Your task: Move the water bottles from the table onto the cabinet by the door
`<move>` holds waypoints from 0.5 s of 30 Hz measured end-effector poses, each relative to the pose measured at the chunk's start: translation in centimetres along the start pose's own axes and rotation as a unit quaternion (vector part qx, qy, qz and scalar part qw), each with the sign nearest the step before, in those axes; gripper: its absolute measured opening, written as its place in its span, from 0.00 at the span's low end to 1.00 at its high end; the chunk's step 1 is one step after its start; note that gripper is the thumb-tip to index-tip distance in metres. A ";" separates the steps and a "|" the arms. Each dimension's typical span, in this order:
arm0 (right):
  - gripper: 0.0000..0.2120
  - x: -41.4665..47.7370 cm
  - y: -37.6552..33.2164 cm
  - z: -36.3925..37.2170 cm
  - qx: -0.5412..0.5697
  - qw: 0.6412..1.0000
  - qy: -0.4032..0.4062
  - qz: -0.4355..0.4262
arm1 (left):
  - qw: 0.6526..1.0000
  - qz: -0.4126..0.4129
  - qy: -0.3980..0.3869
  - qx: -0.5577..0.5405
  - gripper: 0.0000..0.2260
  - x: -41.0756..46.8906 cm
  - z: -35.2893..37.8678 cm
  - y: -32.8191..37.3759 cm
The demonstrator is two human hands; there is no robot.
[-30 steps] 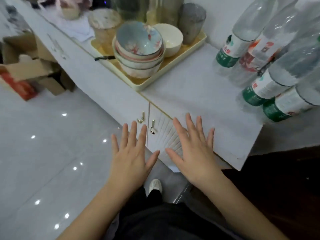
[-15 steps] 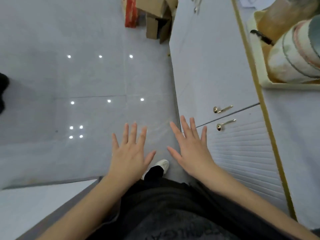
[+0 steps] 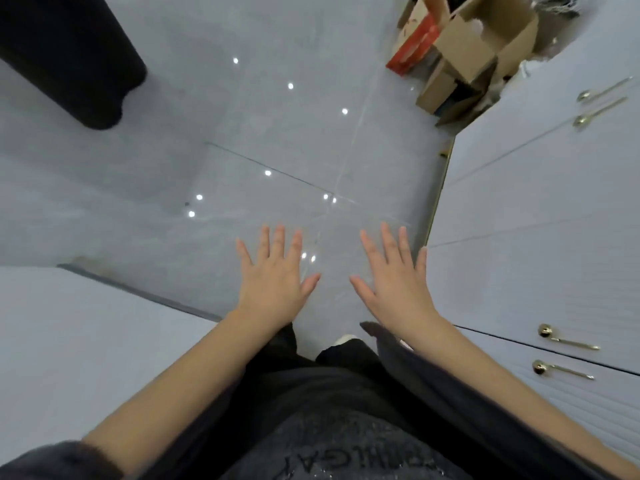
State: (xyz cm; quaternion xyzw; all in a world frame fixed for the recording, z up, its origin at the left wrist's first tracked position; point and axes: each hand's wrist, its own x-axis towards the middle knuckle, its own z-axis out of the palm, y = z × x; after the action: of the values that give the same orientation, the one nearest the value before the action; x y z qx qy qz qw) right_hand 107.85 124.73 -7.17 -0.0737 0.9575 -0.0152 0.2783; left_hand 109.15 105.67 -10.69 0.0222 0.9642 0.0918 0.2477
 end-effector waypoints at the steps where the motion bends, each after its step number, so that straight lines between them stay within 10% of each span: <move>1: 0.34 0.8 -1.0 -0.5 -0.002 1.000 -0.002 -0.007 | 1.000 -0.016 -0.003 -0.015 0.34 0.5 -0.5 -1.0; 15: 0.35 14.5 -14.0 -5.1 -0.092 0.979 -0.031 -0.177 | 0.977 -0.161 0.053 -0.129 0.33 4.2 -4.6 -13.0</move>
State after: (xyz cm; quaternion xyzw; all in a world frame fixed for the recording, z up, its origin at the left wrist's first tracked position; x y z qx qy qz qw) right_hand 94.91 108.65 -9.52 -0.2677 0.9176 0.0260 0.2928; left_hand 103.29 92.53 -11.15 -0.1709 0.9469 0.1756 0.2083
